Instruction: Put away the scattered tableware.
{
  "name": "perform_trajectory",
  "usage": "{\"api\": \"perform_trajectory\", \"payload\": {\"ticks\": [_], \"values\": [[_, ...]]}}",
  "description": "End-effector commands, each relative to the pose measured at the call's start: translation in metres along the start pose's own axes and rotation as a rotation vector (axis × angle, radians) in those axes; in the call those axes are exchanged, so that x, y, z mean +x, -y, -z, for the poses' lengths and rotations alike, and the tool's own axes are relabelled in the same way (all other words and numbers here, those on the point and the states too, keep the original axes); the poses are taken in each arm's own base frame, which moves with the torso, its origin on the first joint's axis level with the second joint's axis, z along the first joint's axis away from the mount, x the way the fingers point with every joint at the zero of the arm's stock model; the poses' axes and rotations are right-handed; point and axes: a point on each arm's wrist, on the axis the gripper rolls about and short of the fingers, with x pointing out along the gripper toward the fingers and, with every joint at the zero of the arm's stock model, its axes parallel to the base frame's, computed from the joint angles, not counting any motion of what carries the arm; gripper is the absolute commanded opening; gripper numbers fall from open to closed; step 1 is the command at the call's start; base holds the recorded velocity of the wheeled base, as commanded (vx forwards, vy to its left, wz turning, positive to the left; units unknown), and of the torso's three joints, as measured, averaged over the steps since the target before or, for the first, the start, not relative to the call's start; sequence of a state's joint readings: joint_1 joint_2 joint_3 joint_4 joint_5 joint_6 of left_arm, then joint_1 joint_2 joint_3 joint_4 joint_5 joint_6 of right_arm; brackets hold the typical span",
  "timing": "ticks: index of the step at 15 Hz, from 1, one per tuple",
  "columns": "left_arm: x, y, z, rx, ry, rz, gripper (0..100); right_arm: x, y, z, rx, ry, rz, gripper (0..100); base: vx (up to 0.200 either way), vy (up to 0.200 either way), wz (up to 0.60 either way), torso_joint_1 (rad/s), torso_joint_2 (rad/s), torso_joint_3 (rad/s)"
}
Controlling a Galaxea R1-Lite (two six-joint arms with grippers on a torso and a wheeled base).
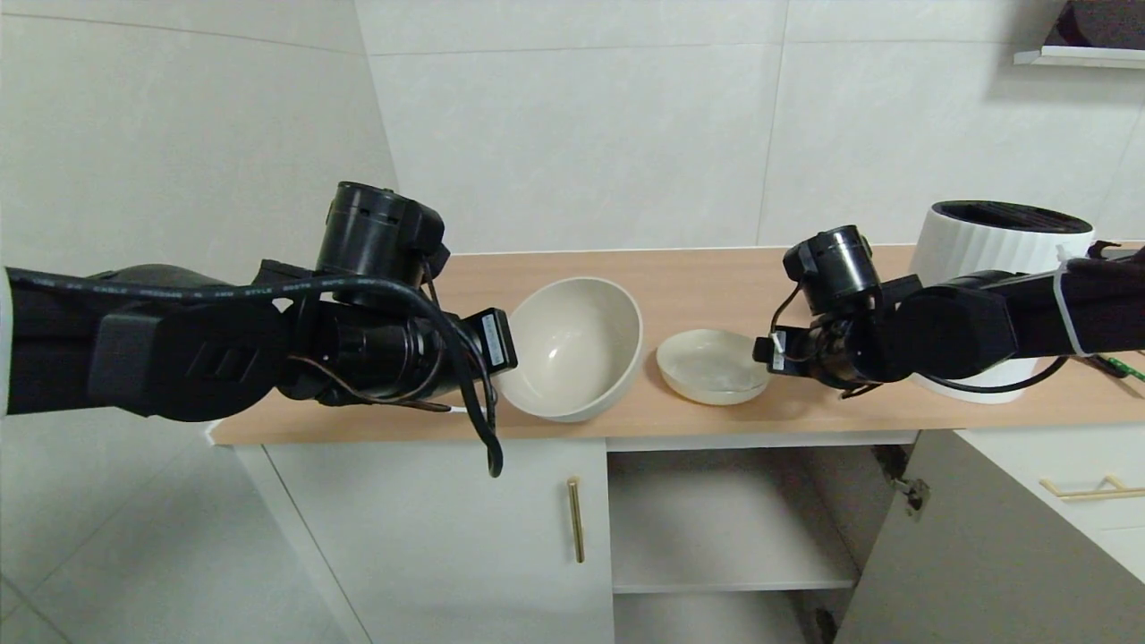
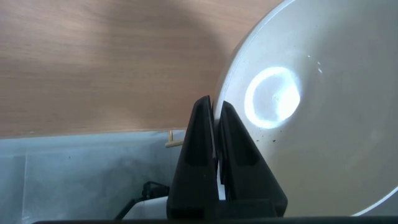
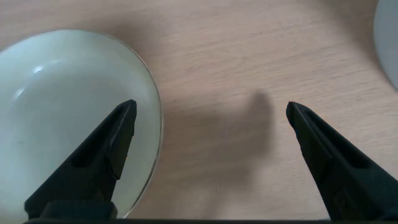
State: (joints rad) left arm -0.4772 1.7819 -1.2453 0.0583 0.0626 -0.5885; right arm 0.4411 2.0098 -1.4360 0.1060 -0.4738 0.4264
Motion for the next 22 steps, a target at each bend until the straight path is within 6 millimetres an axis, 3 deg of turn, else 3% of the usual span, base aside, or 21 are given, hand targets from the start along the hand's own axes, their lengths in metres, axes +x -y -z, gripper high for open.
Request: {"api": "perform_trajectory", "payload": {"ticks": [1,4,5,9,12,17,20,22], "values": [[0.000,0.000,0.000,-0.001,0.001,0.000,0,0.005,0.000,0.003,-0.004,-0.010,0.007,100,0.000,0.000,0.00,0.000,0.00,0.000],[-0.001,0.000,-0.001,-0.001,0.005,0.003,0,0.006,-0.001,0.004,-0.006,-0.013,0.004,100,0.000,0.000,0.00,0.000,0.00,0.000],[-0.001,0.000,-0.001,-0.001,0.004,0.002,0,0.007,-0.002,0.005,-0.006,-0.017,0.003,0,0.000,0.000,0.00,0.000,0.00,0.000],[-0.002,0.000,-0.001,-0.001,0.006,0.002,0,0.003,-0.001,0.003,-0.002,-0.014,-0.008,0,0.000,0.000,0.00,0.000,0.00,0.000],[-0.005,-0.001,0.001,-0.001,0.003,0.000,0,-0.013,0.004,-0.001,0.009,-0.032,-0.082,0,0.000,0.000,0.00,0.000,0.00,0.000],[-0.046,-0.021,0.016,0.021,0.007,-0.009,0,-0.083,0.038,-0.002,0.022,-0.102,-0.381,0,0.000,0.000,0.00,0.000,0.00,0.000],[-0.066,-0.028,0.026,0.044,-0.010,0.070,0,-0.105,0.053,0.007,0.016,-0.128,-0.414,0,0.000,0.000,0.00,0.000,0.00,0.000],[-0.067,-0.028,0.026,0.044,-0.004,0.074,0,-0.109,0.056,0.009,0.016,-0.130,-0.413,0,0.000,0.000,0.00,0.000,0.00,0.000]]}}
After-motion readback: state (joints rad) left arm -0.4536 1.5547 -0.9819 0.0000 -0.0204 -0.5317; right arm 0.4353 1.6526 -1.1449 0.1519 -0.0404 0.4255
